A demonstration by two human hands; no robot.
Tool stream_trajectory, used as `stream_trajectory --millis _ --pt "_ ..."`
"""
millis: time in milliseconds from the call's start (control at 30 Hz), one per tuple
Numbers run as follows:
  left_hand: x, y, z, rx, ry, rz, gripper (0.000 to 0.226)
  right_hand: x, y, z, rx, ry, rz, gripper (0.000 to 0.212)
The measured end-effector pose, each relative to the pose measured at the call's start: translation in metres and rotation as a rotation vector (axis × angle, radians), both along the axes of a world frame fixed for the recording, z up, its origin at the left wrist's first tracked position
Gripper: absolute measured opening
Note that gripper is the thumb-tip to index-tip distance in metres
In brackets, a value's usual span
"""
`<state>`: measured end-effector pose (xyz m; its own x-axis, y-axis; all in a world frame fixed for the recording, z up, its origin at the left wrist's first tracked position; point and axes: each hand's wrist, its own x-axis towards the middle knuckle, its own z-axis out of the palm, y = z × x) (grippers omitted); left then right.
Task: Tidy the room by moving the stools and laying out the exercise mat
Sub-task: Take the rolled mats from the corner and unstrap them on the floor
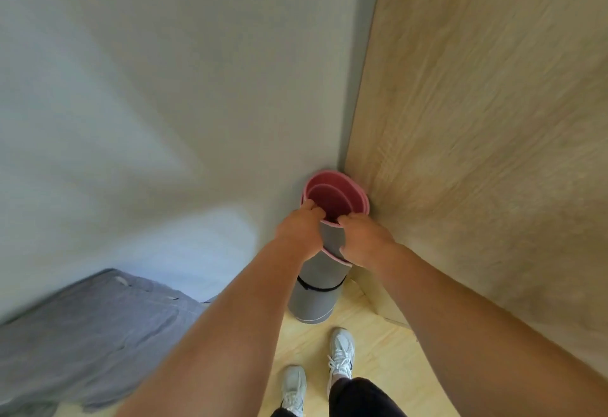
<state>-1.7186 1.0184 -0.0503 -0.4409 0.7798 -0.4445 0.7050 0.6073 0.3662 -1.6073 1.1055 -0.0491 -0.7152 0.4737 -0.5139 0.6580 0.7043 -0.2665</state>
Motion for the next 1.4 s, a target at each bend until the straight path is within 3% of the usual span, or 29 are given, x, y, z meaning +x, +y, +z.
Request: stream_trajectory --millis 167,400,600,867,1400 --pt "0.012 -0.020 -0.003 -0.109 -0.018 -0.050 0.029 0.007 -0.020 -0.012 -0.177 -0.176 -0.065 0.025" --pt "0.033 -0.060 0.000 -0.152 0.123 -0.240 0.030 0.025 -0.060 -0.012 -0.130 -0.223 -0.076 0.018" --pt "0.046 -0.087 0.004 -0.261 0.137 -0.430 0.024 0.051 -0.108 -0.004 -0.129 -0.277 -0.188 0.026" --pt "0.088 -0.120 0.007 -0.212 0.126 -0.637 0.010 0.110 -0.177 0.008 -0.119 -0.278 -0.395 0.027" --pt "0.349 -0.122 0.045 -0.179 0.225 -1.210 0.014 0.365 -0.254 0.049 -0.141 -0.251 -0.928 0.007"
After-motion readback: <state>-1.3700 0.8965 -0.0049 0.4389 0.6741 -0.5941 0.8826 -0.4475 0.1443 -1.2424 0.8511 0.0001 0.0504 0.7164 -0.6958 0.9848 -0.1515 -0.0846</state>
